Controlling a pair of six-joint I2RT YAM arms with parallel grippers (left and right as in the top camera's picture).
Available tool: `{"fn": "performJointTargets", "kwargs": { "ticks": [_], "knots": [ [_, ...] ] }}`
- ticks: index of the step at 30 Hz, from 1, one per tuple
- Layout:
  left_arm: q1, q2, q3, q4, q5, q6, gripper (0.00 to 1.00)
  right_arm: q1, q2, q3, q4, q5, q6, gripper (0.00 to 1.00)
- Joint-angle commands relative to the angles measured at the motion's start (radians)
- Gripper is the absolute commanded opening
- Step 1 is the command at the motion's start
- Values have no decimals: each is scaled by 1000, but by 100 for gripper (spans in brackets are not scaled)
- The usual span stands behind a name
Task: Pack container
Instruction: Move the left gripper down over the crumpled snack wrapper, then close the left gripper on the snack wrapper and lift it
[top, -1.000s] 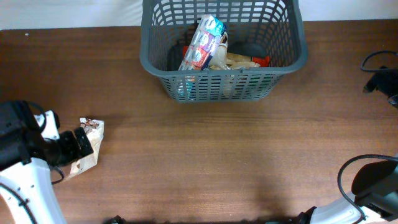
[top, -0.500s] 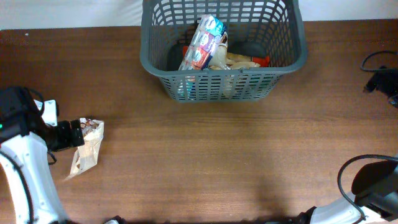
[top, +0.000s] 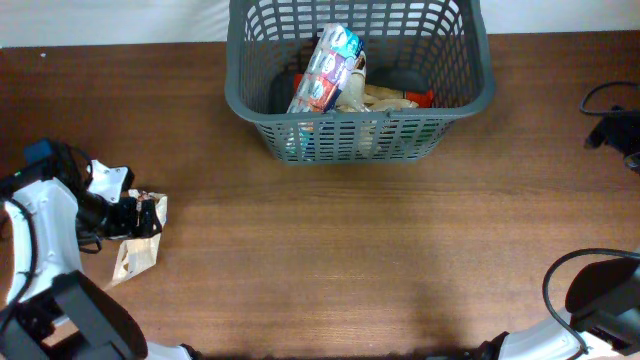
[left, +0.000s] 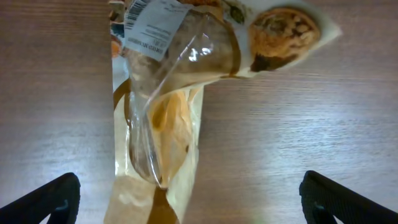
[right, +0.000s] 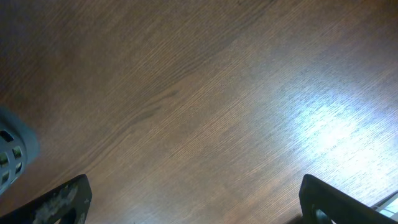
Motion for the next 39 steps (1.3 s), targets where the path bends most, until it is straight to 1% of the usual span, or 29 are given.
{"fn": "performJointTargets", "kwargs": {
  "ticks": [1,4,11,16,21,25,32,39],
  "knots": [
    [4,42,-10,23,-39,59,99,-3,-13,-2,0,1,8,99],
    [4,63,-10,52,-78,58,99,-3,-13,-2,0,1,8,99],
    [4,106,-10,93,-89,57,99,-3,-13,-2,0,1,8,99],
    [3,157,-10,96,-92,45,99,-3,-13,-2,0,1,8,99],
    [2,195,-10,108,-153,-33,99,-3,-13,-2,0,1,8,99],
    [2,197,-10,126,-200,-71,99,-3,-13,-2,0,1,8,99],
    [-6,201,-10,144,-186,-107,99,-3,-13,-2,0,1,8,99],
    [-89,227,-10,157,-172,-106,99,-3,-13,-2,0,1,8,99]
  ]
}}
